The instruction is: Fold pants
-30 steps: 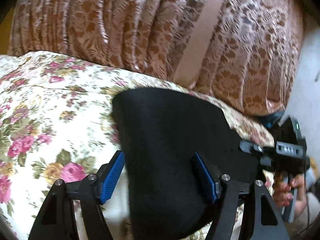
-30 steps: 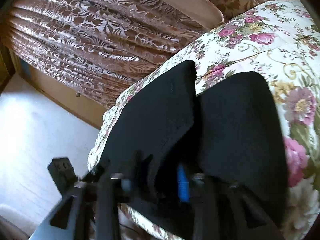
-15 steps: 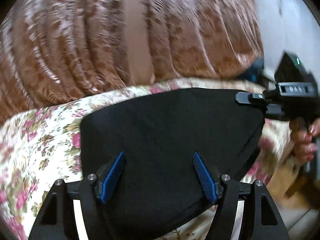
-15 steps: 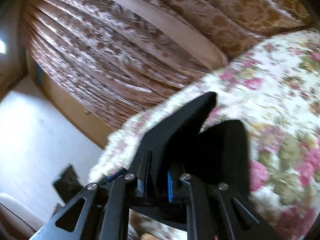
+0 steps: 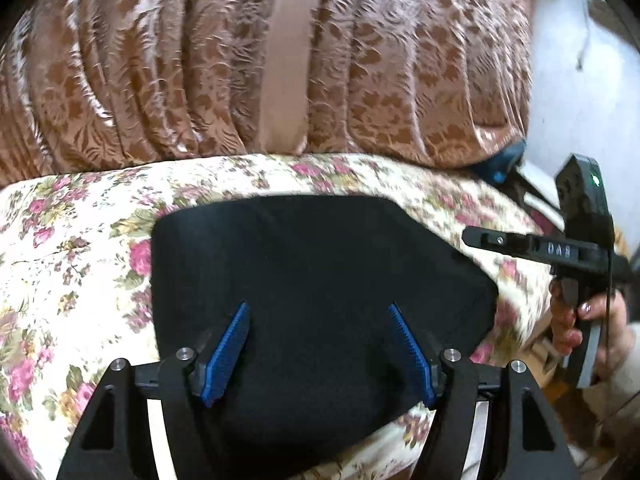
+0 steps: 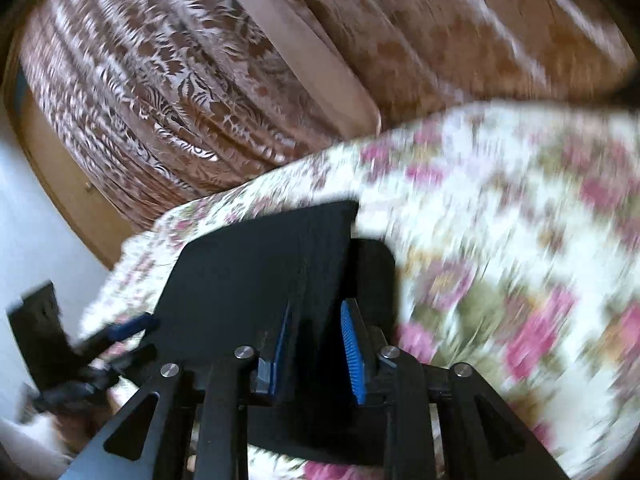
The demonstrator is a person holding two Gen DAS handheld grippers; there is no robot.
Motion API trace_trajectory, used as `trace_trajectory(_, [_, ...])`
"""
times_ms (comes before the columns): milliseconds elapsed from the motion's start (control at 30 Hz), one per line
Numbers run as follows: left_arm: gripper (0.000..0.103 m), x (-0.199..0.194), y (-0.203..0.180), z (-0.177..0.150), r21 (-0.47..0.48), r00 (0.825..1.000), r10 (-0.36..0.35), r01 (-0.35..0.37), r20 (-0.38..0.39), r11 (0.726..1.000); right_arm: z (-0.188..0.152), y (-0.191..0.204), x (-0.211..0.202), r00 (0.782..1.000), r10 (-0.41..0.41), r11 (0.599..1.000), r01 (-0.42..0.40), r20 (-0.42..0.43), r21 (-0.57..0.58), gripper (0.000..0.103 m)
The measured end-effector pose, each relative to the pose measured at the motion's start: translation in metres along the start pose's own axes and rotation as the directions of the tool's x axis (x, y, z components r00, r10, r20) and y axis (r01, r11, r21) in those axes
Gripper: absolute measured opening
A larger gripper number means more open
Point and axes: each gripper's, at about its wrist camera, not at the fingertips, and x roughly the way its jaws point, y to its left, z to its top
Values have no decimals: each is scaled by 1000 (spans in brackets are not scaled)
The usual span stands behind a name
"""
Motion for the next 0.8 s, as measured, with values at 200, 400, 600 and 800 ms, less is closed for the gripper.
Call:
trace_trajectory(200, [71, 16, 5, 47, 9, 998, 60, -60, -29, 998, 52, 43, 18, 997, -79, 991, 79, 4, -107, 27])
trace_trajectory(400, [71, 68, 12, 70, 30, 982, 139, -137, -126, 990, 76, 63, 73, 993, -59, 992, 48, -98, -113, 27])
trace_trajectory(600, [72, 107, 28, 48, 4, 965, 163, -166, -207, 986, 47, 50, 122, 953, -225, 960, 181, -203, -213, 26])
trace_trajectory(800, [80, 132, 38, 50, -18, 965, 137, -145, -222, 989, 42, 25, 138, 969, -180, 977, 157, -167, -143, 23])
